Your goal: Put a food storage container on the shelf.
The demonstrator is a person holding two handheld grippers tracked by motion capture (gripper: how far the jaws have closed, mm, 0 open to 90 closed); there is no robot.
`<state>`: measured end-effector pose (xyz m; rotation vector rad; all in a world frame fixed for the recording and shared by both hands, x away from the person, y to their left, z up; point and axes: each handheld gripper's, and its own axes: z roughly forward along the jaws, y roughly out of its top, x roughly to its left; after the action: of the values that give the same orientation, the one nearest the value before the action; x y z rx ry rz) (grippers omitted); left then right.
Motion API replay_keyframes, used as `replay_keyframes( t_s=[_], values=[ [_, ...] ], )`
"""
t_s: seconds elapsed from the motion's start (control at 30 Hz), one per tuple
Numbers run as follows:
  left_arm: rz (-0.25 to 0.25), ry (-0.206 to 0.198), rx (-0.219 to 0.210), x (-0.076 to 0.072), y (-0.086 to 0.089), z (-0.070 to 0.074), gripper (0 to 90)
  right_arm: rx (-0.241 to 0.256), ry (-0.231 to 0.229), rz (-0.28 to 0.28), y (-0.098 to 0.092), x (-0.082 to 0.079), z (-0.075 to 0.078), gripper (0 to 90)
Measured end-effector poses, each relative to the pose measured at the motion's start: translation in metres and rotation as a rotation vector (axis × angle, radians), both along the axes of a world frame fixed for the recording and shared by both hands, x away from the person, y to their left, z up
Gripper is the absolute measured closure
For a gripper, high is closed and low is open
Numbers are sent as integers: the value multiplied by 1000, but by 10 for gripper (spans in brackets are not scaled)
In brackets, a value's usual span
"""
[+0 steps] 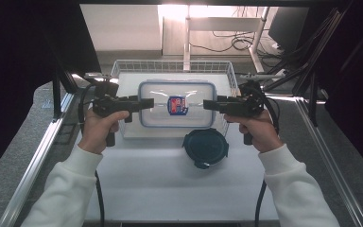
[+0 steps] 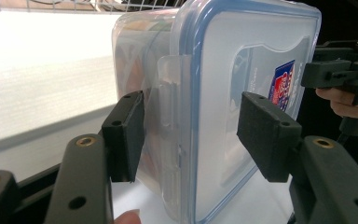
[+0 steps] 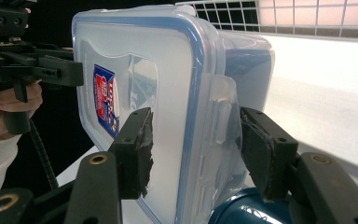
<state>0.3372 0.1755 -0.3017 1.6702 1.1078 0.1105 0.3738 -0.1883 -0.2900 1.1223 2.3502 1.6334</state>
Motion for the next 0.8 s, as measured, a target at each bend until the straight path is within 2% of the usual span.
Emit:
replay_keyframes(
  t_s=[0.23,0.5,0.8],
  values=[
    [-9,4,-3,16,2,4,428,-3,-1,-7,2,11,7,459],
    [-9,26,-25,40,5,7,428,-25,26,-12,6,35,16,459],
    [-18,43,-15,67,6,18,428,-18,48,-25,6,58,24,456]
  ],
)
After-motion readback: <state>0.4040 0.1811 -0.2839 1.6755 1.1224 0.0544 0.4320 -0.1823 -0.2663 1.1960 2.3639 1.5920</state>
